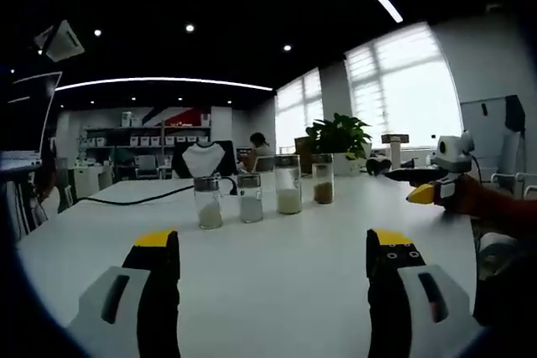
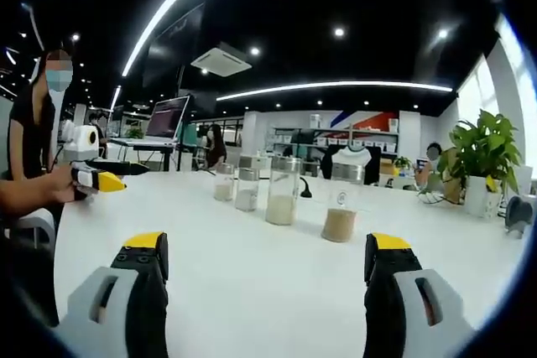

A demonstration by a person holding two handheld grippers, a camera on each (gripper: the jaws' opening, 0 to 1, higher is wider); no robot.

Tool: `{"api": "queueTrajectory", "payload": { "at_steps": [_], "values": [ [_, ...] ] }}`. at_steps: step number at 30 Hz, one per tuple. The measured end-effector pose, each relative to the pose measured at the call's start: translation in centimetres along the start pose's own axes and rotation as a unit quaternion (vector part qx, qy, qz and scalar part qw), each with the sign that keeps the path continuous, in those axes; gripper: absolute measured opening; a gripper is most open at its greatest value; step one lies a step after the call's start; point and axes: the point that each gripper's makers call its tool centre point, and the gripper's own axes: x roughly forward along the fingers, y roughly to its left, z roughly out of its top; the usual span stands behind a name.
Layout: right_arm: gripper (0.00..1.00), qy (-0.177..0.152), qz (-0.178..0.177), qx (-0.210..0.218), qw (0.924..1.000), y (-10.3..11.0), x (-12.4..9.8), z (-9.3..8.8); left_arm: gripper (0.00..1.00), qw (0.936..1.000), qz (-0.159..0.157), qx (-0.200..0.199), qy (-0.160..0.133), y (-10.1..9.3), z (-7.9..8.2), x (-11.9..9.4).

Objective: Rotate the seasoning bottle until the label or dispensing opening points toward the visible target arrow and the bottle remains upright within the marked orientation range

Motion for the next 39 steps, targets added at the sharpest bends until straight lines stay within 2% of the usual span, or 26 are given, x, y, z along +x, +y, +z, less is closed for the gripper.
{"api": "queueTrajectory", "payload": {
  "at_steps": [3,7,13,16,20,23,27,35,39],
  "values": [
    [0.99,0.0,0.001,-0.001,1.0,0.0,0.0,0.0,0.98,0.9995,0.006,0.029,0.012,0.1,-0.1,0.4],
    [0.99,0.001,0.0,-0.003,1.0,0.0,0.0,0.0,0.98,0.9999,0.003,0.008,0.006,0.5,0.4,1.2],
    [0.99,0.005,0.005,-0.006,1.0,0.2,0.0,-0.2,0.95,0.9998,0.016,0.003,0.008,1.8,0.7,2.4],
    [0.99,0.008,0.007,-0.01,0.9999,0.3,0.1,-0.3,0.95,0.9997,0.016,-0.002,0.019,2.6,0.6,3.2],
    [0.99,0.01,0.006,-0.013,0.9998,0.4,0.1,-0.3,0.94,0.9993,0.022,0.006,0.029,3.7,0.6,4.1],
    [0.99,0.011,0.006,-0.015,0.9998,0.4,0.1,-0.4,0.93,0.9993,0.026,0.008,0.026,4.6,1.1,4.7],
    [0.99,0.012,0.006,-0.017,0.9998,0.4,0.1,-0.4,0.92,0.999,0.029,-0.013,0.03,5.7,0.8,5.5],
    [0.99,0.016,0.007,-0.022,0.9996,0.5,0.2,-0.5,0.9,0.9983,0.039,-0.021,0.037,6.9,0.0,6.6],
    [0.99,0.017,0.008,-0.024,0.9995,0.5,0.2,-0.5,0.9,0.9982,0.043,-0.019,0.037,7.7,0.1,7.1]
  ]
}}
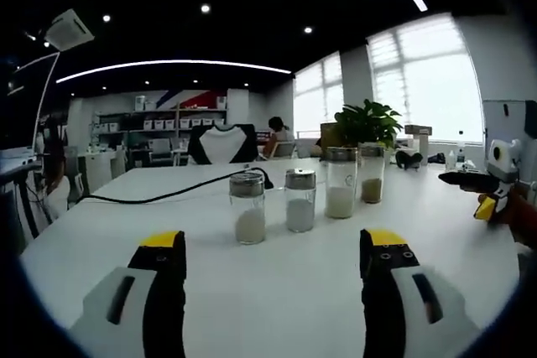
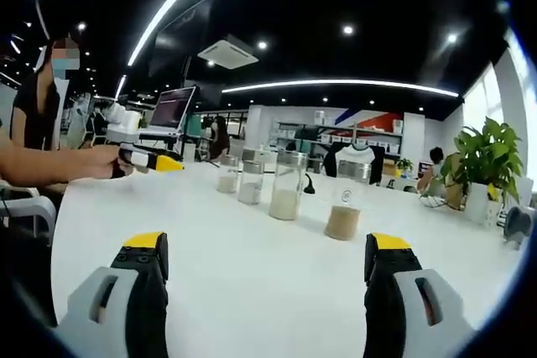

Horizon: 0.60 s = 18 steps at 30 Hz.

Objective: Rotate the seasoning bottle until the label or dispensing opening points toward the visible target arrow and the bottle remains upright within the marked orientation range

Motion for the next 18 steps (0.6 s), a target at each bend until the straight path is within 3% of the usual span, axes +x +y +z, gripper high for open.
{"api": "queueTrajectory", "payload": {
  "at_steps": [10,18],
  "values": [
    [0.99,0.005,0.002,-0.006,1.0,0.1,0.1,-0.2,0.87,0.9997,0.014,-0.018,-0.003,1.8,0.2,0.5],
    [0.99,0.012,0.005,-0.014,0.9998,0.3,0.2,-0.4,0.84,0.9998,0.018,-0.001,-0.003,2.7,0.4,1.1]
  ]
}}
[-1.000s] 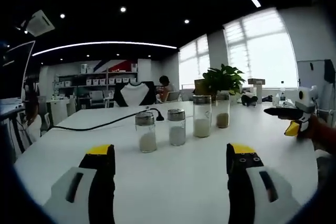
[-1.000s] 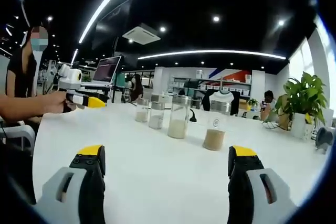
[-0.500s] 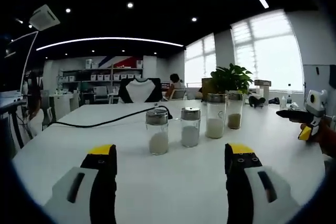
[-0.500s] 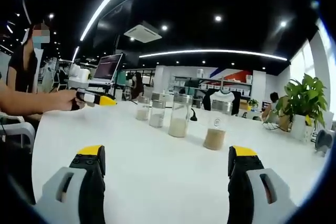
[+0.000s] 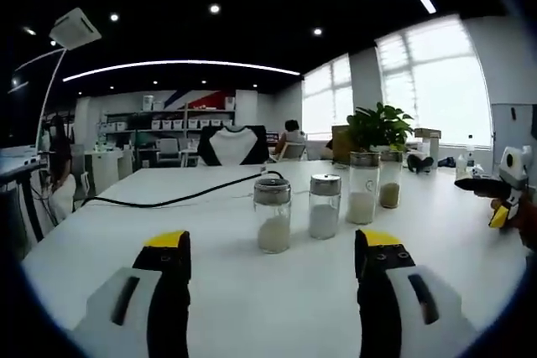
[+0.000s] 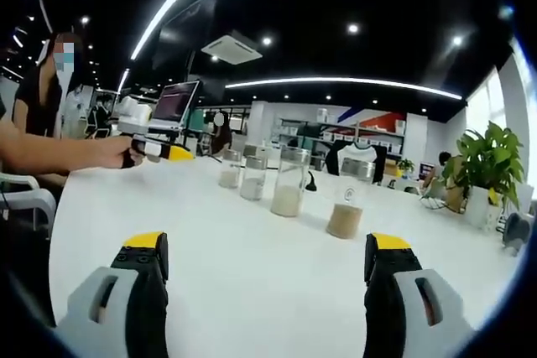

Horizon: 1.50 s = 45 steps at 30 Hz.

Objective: Rotate the seasoning bottle until the label or dispensing opening points toward the visible target arrow and the bottle remains upright within the marked orientation range

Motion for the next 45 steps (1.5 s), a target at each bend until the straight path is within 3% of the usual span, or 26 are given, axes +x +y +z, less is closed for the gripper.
{"api": "queueTrajectory", "payload": {
  "at_steps": [12,18,26,45],
  "values": [
    [0.99,0.011,0.005,-0.015,0.9998,0.2,0.1,-0.4,0.8,0.9999,0.005,0.009,-0.002,0.6,0.1,1.7],
    [0.99,0.015,0.007,-0.017,0.9997,0.3,0.2,-0.5,0.78,0.9997,0.0,0.025,0.003,-0.2,-0.1,2.1],
    [0.99,0.017,0.011,-0.019,0.9996,0.4,0.3,-0.6,0.7,0.9998,-0.001,0.017,-0.01,-0.3,0.3,3.1],
    [0.99,0.016,0.013,-0.019,0.9996,0.4,0.4,-0.6,0.65,0.9991,-0.014,0.035,0.018,-0.6,-1.1,6.3]
  ]
}}
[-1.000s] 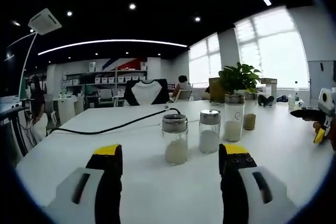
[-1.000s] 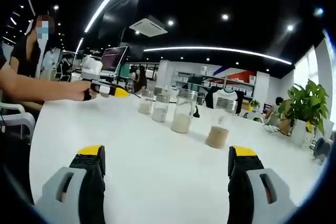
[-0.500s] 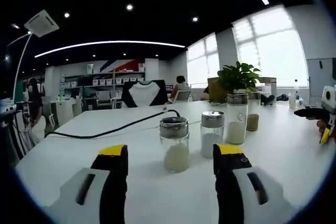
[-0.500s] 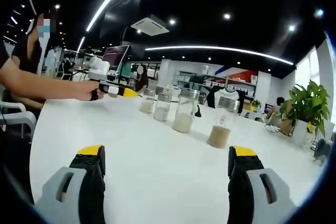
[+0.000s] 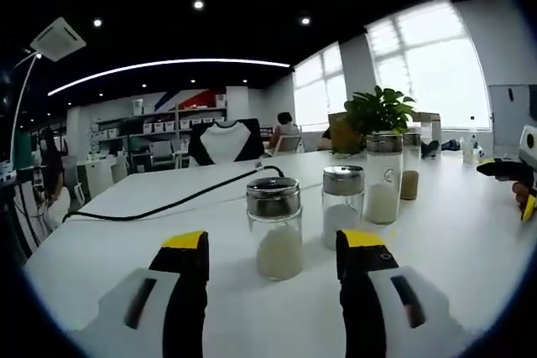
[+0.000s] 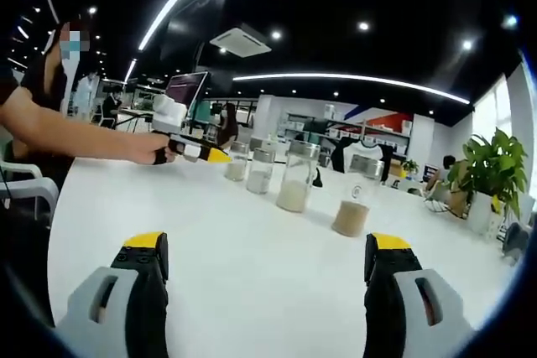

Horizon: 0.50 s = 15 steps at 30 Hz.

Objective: Rotate the seasoning bottle until the label or dispensing opening points toward the visible target arrow and the bottle remains upright within the marked orientation range

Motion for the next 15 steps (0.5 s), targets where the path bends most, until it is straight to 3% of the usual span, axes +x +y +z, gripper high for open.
{"api": "queueTrajectory", "payload": {
  "at_steps": [15],
  "values": [
    [0.99,0.006,0.003,-0.004,1.0,0.1,0.1,-0.2,0.6,0.9999,0.008,0.007,0.012,0.8,-0.3,1.7]
  ]
}}
